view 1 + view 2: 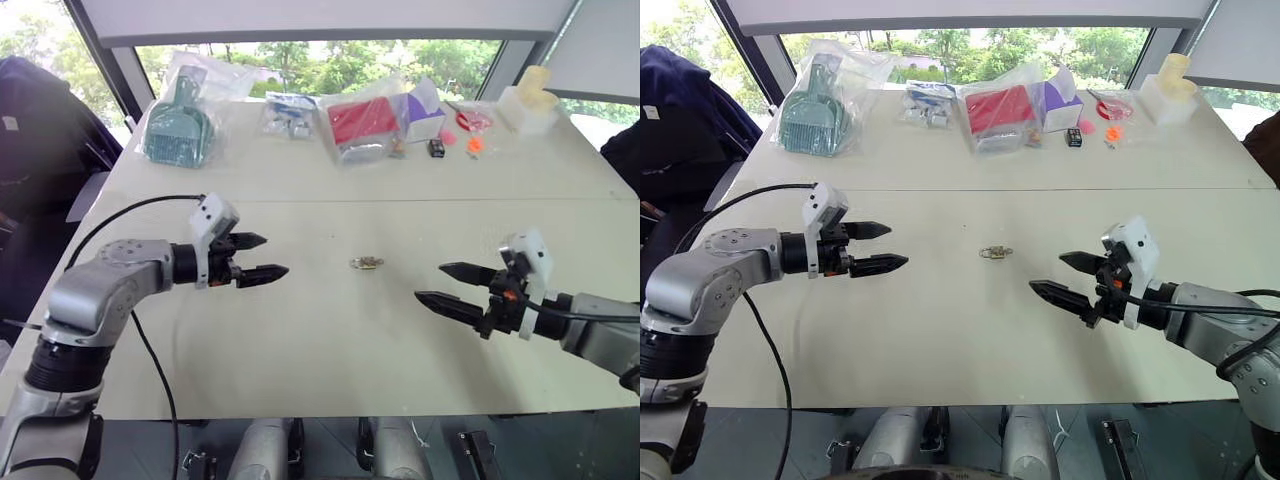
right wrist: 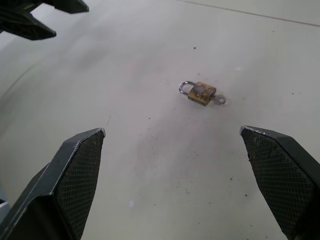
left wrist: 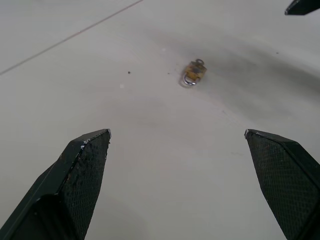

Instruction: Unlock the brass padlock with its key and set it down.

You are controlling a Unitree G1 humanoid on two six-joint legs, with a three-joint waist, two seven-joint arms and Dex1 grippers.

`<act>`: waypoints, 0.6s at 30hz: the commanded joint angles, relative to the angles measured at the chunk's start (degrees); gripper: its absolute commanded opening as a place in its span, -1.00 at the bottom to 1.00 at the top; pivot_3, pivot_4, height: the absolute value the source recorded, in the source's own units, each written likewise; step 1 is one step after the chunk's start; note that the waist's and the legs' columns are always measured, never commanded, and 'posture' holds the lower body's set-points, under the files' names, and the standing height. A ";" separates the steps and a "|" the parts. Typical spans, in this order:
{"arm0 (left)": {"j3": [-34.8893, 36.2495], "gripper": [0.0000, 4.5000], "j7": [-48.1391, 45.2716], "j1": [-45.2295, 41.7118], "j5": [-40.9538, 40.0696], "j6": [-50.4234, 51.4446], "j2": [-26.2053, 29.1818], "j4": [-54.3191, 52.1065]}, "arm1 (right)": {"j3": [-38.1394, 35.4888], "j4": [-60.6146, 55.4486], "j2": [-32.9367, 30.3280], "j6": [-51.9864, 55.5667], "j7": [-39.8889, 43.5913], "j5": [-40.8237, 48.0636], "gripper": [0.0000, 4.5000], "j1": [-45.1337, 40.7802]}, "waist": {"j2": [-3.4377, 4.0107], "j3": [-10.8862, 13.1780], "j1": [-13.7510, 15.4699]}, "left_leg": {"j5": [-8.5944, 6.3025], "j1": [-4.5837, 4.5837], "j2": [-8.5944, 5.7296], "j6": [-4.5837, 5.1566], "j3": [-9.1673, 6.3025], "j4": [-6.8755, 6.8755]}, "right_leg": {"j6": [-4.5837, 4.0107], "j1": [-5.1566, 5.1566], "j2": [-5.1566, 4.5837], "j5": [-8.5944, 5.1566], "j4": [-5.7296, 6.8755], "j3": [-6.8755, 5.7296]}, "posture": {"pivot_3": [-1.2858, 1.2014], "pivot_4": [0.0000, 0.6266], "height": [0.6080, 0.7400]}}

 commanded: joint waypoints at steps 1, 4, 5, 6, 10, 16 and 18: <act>0.50 0.98 -1.73 -0.72 0.44 -1.41 1.56 -0.98 | 1.20 -0.51 -0.30 -1.16 0.89 -1.08 1.00 -2.33 | 0.00 0.00 -0.02 | 0.01 0.00 0.00 -0.01 0.00 0.00 | 0.00 0.00 0.00 0.00 0.01 0.00 | 0.03 -0.52 0.93; -2.39 0.98 -6.97 -2.20 2.73 -3.56 5.71 0.47 | 2.06 -2.16 -0.16 -0.56 0.53 -1.18 1.00 -2.68 | 0.00 0.00 0.06 | 0.01 0.00 0.00 -0.03 0.00 0.00 | 0.00 0.00 0.01 0.00 0.01 0.00 | 0.03 -0.52 0.93; -3.05 0.98 -7.94 -2.49 3.48 -4.31 6.45 0.90 | 2.09 -2.42 -0.07 -0.49 0.37 -1.20 1.00 -2.61 | 0.00 0.00 0.11 | 0.02 0.00 0.00 -0.03 0.00 0.00 | 0.00 -0.01 0.01 0.00 0.02 -0.01 | 0.03 -0.52 0.93; -4.06 0.98 -9.34 -3.61 4.44 -5.23 7.22 2.08 | 1.80 -3.05 0.02 -0.34 0.04 -0.97 1.00 -2.22 | 0.00 0.00 0.18 | 0.02 0.00 0.00 -0.03 0.00 0.00 | 0.00 0.00 0.01 0.00 0.01 -0.01 | 0.03 -0.52 0.93; -8.77 0.98 -15.91 -9.00 8.95 -10.62 8.70 7.13 | -0.31 -6.92 0.54 0.87 -2.30 1.48 1.00 0.01 | -0.01 0.00 0.45 | -0.01 0.00 -0.01 0.01 0.01 0.00 | -0.01 0.02 -0.01 0.00 -0.01 -0.01 | 0.03 -0.52 0.93; -19.53 0.98 -25.28 -24.81 15.82 -16.10 0.38 20.34 | 0.66 -8.07 2.22 0.01 -5.51 -0.09 1.00 2.29 | -0.04 0.00 1.74 | -0.02 0.00 -0.02 0.04 0.02 0.05 | -0.01 0.04 0.00 0.00 -0.02 -0.01 | 0.03 -0.52 0.93; -24.40 0.98 -28.33 -32.48 20.34 -21.42 -6.72 30.76 | 0.76 -6.75 3.25 -1.04 -6.40 -1.87 1.00 2.83 | -0.07 0.00 2.32 | -0.04 0.00 -0.03 0.11 -0.02 0.17 | -0.01 0.14 0.01 0.00 -0.01 -0.03 | 0.03 -0.52 0.93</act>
